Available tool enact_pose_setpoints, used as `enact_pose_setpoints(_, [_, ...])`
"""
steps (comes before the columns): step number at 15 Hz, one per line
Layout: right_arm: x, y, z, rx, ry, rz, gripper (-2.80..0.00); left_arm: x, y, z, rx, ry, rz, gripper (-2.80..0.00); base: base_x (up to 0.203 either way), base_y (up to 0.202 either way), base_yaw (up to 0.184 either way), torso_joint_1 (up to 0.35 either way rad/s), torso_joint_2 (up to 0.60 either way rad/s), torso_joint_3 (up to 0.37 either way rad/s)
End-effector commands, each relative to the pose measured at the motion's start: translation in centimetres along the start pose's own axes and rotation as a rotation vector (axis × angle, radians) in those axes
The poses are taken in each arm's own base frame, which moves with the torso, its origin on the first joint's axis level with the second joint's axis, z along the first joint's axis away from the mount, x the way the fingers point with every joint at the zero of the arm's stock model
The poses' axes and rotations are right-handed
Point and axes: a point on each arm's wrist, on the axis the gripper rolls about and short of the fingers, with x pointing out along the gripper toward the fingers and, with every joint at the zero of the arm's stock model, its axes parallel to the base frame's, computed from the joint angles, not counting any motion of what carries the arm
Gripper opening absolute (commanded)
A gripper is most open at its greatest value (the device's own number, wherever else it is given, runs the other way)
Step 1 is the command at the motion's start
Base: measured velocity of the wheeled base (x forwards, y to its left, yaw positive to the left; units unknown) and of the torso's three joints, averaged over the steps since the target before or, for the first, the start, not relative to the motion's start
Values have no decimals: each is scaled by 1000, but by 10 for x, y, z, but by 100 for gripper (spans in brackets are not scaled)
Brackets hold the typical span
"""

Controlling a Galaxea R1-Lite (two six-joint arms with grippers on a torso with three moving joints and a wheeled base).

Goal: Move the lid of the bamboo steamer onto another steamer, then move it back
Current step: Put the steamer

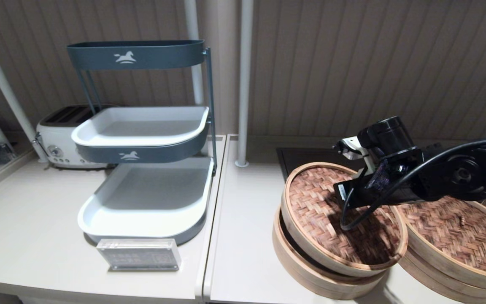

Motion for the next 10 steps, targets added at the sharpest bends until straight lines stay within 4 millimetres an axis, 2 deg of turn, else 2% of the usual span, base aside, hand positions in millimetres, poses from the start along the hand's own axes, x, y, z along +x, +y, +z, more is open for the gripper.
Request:
enact_pose_setpoints(1, [-2,-4,4,7,-6,-10,-280,2,0,-8,0,25,-1,-280,0,0,0,0,0,0])
enact_pose_setpoints(7, [0,-19,8,-2,-1,-45,-280,2,0,-8,0,25,-1,-280,0,0,0,0,0,0])
enact_pose_setpoints(10, [-6,-27,13,-8,12,-62,-280,2,0,-8,0,25,-1,-280,0,0,0,0,0,0])
